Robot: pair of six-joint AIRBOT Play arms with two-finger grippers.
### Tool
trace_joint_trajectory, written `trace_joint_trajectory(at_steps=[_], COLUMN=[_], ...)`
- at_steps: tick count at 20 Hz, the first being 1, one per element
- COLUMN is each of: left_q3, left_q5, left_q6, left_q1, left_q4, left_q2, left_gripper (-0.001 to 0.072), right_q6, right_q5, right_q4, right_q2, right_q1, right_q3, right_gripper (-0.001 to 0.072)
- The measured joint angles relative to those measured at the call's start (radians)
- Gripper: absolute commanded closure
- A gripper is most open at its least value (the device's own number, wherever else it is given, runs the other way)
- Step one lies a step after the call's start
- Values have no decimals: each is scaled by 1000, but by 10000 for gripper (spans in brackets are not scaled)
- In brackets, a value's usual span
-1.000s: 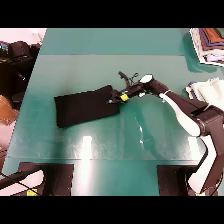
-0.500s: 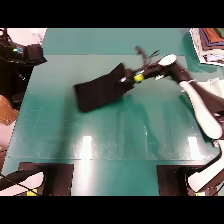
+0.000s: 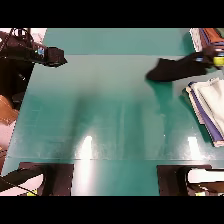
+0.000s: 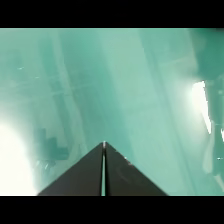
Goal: Fold the shirts.
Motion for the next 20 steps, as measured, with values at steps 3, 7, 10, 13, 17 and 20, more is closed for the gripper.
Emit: trace_joint_trajectory(at_steps=[3, 7, 10, 13, 17, 20], left_q3=[0, 0, 0, 0, 0, 0], left_q5=[13, 32, 42, 48, 50, 49], left_q6=[-2, -3, -3, -3, -2, 2], left_q1=[-6, -10, -11, -11, -11, -11], left_q4=[-17, -27, -30, -31, -31, -31], left_q2=[0, 0, 0, 0, 0, 0], left_gripper=[680, 680, 680, 680, 680, 680], right_q6=[8, 15, 15, 15, 15, 16], right_q5=[-17, -72, -94, -88, 8, 110], right_q4=[-8, -10, -10, -16, -83, -200], right_q2=[42, 128, 200, 267, 323, 352], right_q1=[-116, -202, -243, -292, -359, -400], right_q3=[1, 2, 2, 2, 2, -28], right_gripper=[696, 696, 696, 696, 696, 696])
